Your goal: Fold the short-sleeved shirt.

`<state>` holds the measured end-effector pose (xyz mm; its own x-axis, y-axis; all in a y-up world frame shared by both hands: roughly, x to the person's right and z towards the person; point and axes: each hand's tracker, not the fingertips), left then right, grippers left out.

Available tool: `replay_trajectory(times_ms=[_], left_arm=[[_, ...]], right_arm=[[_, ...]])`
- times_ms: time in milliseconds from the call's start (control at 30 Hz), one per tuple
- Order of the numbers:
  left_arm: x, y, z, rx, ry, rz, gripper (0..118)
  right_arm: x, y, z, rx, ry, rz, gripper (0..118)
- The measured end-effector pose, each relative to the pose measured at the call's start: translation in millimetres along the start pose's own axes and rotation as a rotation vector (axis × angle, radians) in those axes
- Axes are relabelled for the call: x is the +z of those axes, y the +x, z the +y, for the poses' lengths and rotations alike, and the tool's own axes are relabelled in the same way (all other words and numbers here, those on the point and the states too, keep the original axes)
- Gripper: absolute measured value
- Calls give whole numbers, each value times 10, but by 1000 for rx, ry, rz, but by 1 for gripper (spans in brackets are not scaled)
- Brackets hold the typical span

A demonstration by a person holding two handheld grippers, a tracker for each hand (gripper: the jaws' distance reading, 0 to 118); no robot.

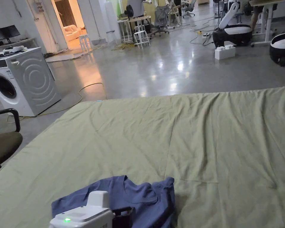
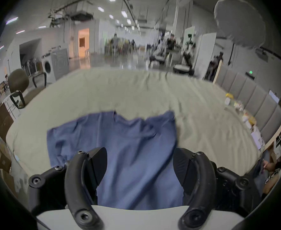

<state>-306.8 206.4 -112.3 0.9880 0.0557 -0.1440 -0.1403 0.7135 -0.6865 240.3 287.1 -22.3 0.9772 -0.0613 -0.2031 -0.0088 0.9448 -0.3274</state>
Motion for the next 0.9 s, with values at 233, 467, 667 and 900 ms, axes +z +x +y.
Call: replay_trajectory(times_ms=[233,467,667,900], left_arm=[[-1254,-159,-108,-5,-161,2,83],[-1177,44,-119,-67,-137,24,4],[-1108,-110,18,156,-142,-39,4],[-180,-3,905,187,193,-212,4]], right_arm=[[-151,96,-218,15,-129,-70,0],[-186,307,-379,-58,-186,-138,0],[-2,437,-361,-88,-151,-142,0],[135,622,-461,-87,-156,-136,0]])
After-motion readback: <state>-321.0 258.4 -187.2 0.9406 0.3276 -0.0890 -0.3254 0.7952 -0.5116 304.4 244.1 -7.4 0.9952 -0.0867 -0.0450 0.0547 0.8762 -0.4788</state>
